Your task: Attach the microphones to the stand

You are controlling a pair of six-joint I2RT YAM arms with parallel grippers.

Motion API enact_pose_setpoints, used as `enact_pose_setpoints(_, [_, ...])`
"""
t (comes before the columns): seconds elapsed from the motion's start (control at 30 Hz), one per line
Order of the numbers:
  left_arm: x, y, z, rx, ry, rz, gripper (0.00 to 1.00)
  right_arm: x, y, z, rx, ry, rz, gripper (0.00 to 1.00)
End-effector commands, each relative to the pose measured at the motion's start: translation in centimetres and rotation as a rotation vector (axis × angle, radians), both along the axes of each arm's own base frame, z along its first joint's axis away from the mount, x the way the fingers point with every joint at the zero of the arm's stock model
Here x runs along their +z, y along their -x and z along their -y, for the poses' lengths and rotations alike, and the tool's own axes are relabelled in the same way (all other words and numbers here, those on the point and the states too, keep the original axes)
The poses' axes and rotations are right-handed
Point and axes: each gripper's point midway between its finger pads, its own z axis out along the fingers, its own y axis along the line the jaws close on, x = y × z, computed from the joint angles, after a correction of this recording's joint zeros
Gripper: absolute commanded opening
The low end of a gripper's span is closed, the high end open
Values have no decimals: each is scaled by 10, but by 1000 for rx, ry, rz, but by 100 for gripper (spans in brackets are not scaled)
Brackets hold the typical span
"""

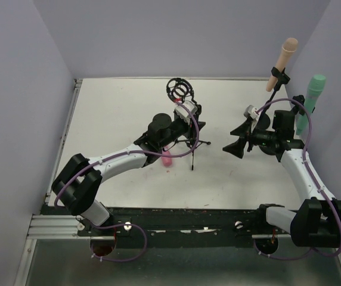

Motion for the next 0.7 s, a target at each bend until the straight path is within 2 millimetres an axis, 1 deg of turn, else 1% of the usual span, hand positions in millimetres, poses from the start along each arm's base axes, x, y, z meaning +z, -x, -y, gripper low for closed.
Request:
enact_pose_setpoints(0.0, [12, 8, -3, -2, 22, -25, 61, -1, 2, -1, 19, -22, 1, 100])
enact_pose_setpoints(0.1, [15, 14, -10, -3, 13, -34, 69, -2, 1, 1, 13, -21, 0, 100])
enact_pose_setpoints(0.13, [19, 18, -12, -9, 14, -28, 70, -1, 1, 1, 12, -21, 3, 100])
enact_pose_setpoints(0.2, [21, 25, -17, -12, 11, -27, 77, -2, 1, 1, 14, -21, 3, 100])
enact_pose_setpoints(0.23, [21, 28, -21, -17, 7, -24, 79, -1, 1, 1, 14, -20, 6, 100])
enact_pose_setpoints(0.3, [24, 37, -28, -21, 15, -17, 88, -2, 1, 1, 15, -22, 3, 100])
enact_pose_setpoints(0.4, [29, 52, -38, -46, 28, 2, 89, -3, 1, 3, 11, -19, 2, 100])
enact_pose_setpoints(0.57, [26, 74, -56, -63, 36, 30, 89, -3, 0, 4, 8, -17, 5, 100])
enact_pose_setpoints(0.67, [14, 82, -71, -38, 23, 35, 90, -3, 0, 4, 8, -14, 9, 100])
